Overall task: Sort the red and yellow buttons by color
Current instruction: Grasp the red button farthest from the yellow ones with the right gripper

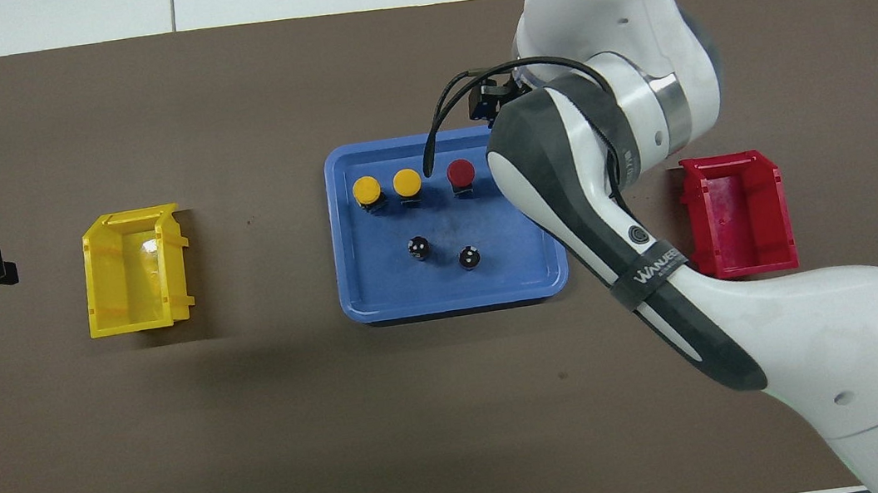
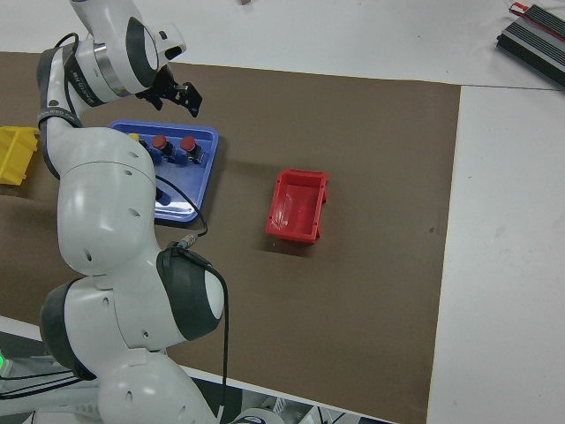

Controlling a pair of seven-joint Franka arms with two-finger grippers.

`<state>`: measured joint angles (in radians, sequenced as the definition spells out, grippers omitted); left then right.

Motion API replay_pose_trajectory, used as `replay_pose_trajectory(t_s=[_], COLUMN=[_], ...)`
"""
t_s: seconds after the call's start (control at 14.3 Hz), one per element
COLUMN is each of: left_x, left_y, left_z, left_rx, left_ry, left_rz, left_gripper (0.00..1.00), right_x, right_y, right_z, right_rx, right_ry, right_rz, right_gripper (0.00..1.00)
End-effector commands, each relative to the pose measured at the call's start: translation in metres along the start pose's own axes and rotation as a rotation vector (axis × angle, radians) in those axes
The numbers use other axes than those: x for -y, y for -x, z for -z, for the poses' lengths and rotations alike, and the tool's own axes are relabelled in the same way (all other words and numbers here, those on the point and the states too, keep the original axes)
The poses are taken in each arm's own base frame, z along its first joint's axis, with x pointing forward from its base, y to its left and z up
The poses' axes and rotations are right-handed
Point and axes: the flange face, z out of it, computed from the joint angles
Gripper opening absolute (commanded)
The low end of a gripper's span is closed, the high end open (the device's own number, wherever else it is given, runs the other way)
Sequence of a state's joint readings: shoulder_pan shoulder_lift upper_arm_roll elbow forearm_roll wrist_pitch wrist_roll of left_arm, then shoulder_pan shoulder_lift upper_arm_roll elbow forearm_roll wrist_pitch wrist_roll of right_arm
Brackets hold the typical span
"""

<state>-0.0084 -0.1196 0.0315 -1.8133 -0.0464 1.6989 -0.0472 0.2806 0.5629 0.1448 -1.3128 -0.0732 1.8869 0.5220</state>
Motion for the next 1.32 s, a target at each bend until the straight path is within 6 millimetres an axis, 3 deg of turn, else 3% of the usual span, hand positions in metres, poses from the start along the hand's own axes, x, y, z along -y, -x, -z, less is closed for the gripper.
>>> replay_pose_trajectory(t_s=[0.0, 0.14, 0.21, 0.63, 0.91, 1.11, 1.25], left_x=[0.000, -0.003, -0.003, -0.002, -0.011, -0.009, -0.005], left_y=[0.004, 0.004, 0.003, 0.006, 0.007, 0.007, 0.006], left_z=[0.002, 0.002, 0.002, 0.001, 0.001, 0.001, 0.001], left_rx=[-0.009, -0.009, -0.015, 0.008, 0.009, 0.010, 0.008], left_ry=[-0.006, -0.006, -0.006, -0.007, -0.008, -0.008, -0.008], left_rz=[-0.003, -0.004, -0.006, -0.003, -0.018, -0.013, -0.009], left_gripper=[1.00, 1.00, 1.00, 1.00, 1.00, 1.00, 1.00], right_x=[-0.005, -0.009, -0.010, -0.006, -0.007, -0.007, -0.006], right_y=[0.012, 0.014, 0.016, 0.028, 0.029, 0.030, 0.030], right_z=[-0.019, -0.052, -0.057, -0.065, -0.066, -0.066, -0.067], right_rx=[-0.017, -0.045, -0.041, -0.027, -0.021, -0.016, -0.014], right_ry=[0.005, -0.016, -0.014, -0.010, -0.007, -0.010, -0.010], right_rz=[-0.005, -0.006, -0.003, 0.017, 0.021, 0.018, 0.020], right_gripper=[1.00, 0.99, 0.98, 0.80, 0.61, 0.43, 0.37])
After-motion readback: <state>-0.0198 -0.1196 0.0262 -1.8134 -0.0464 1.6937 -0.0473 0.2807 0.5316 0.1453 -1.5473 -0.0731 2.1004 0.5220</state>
